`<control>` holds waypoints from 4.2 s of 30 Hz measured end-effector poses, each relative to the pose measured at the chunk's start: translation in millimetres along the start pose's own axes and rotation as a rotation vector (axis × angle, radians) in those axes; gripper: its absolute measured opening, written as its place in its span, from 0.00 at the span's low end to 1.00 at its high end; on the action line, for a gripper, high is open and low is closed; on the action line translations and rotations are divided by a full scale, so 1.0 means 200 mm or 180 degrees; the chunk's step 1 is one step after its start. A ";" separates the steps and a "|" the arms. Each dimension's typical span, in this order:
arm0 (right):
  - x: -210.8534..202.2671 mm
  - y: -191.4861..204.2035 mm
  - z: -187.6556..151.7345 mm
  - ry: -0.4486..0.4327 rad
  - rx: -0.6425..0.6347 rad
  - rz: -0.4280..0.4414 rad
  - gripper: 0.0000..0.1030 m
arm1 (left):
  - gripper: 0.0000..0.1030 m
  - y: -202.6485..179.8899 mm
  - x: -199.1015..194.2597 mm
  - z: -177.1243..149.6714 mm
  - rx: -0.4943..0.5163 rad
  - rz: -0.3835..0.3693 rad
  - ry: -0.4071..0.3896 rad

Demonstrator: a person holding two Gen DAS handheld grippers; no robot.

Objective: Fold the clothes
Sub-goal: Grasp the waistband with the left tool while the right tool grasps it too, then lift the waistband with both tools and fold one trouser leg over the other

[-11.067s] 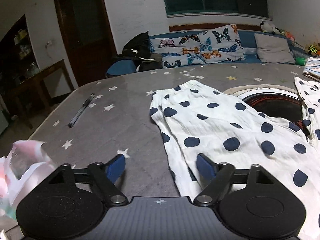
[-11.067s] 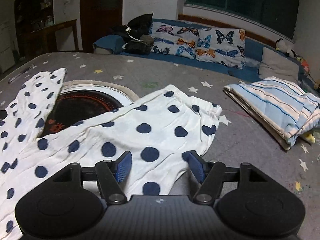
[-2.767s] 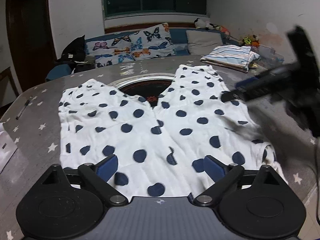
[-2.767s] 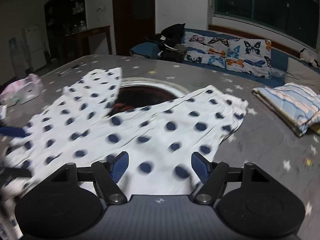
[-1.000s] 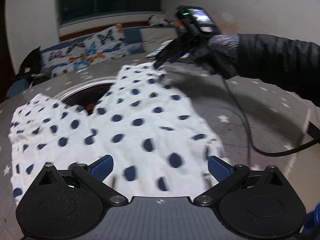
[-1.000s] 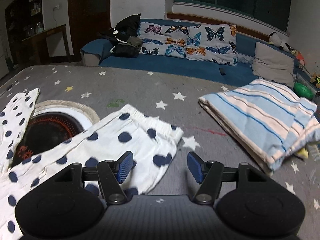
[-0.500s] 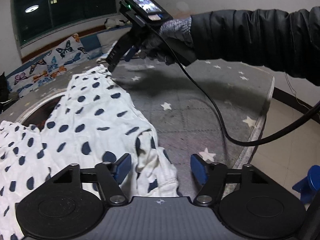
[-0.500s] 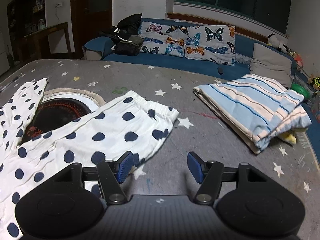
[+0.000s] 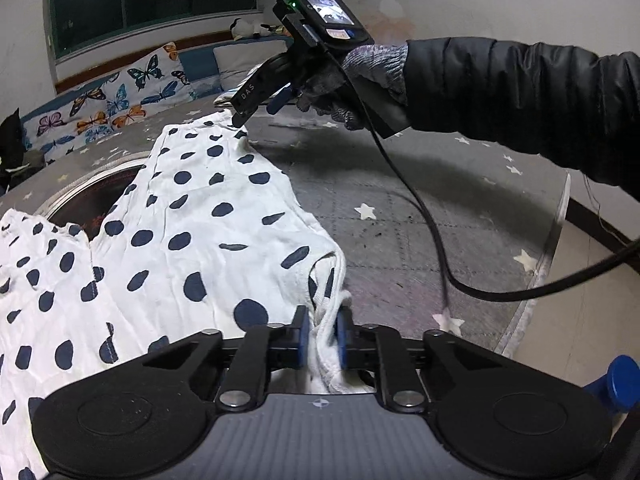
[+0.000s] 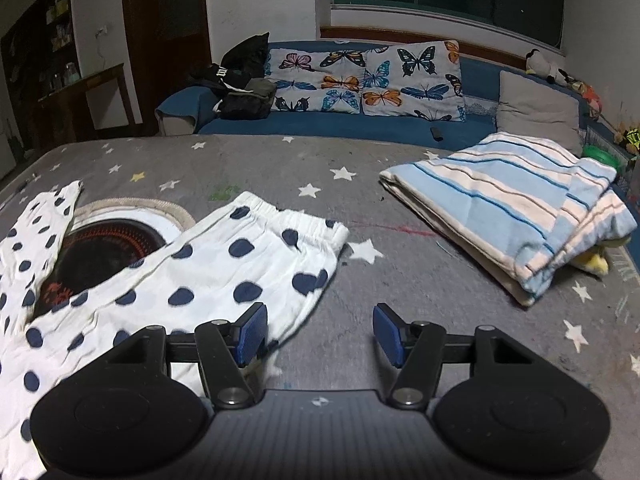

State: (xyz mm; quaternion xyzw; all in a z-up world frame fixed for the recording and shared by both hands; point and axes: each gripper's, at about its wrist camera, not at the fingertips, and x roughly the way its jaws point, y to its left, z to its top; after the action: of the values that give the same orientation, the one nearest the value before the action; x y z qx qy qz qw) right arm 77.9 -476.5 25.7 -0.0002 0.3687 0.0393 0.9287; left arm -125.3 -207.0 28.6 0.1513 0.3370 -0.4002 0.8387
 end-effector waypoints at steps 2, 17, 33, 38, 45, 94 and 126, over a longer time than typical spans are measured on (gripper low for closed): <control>0.03 0.00 0.02 -0.0003 0.0019 0.0003 0.55 | 0.12 0.01 -0.01 0.01 -0.0041 -0.0050 -0.0022; 0.25 -0.02 0.12 0.0001 0.0192 -0.0013 0.37 | 0.09 0.12 -0.07 0.03 -0.0346 -0.0222 -0.0091; 0.24 0.00 0.18 -0.0074 0.0236 -0.0184 0.04 | 0.09 0.14 -0.11 0.01 -0.0465 -0.0229 -0.0147; 0.18 0.02 0.23 -0.0135 0.0244 -0.0221 0.03 | 0.08 0.16 -0.15 -0.01 -0.0551 -0.0230 -0.0208; 0.15 0.05 0.25 -0.0156 0.0248 -0.0248 0.03 | 0.08 0.18 -0.18 -0.03 -0.0640 -0.0197 -0.0254; 0.02 0.68 0.72 -0.0425 0.0062 -0.0032 0.05 | 0.07 0.45 -0.61 -0.28 -0.1524 -0.0010 -0.0767; 0.48 2.02 0.70 -0.0048 -0.0565 0.0897 0.13 | 0.07 0.62 -0.87 -0.69 -0.2443 0.0278 -0.0865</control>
State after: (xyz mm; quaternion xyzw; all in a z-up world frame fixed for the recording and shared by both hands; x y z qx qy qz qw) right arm 214.2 -62.4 73.8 -0.0302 0.3531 0.2017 0.9131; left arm -169.2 42.0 45.5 -0.2127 0.3413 -0.2256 0.8873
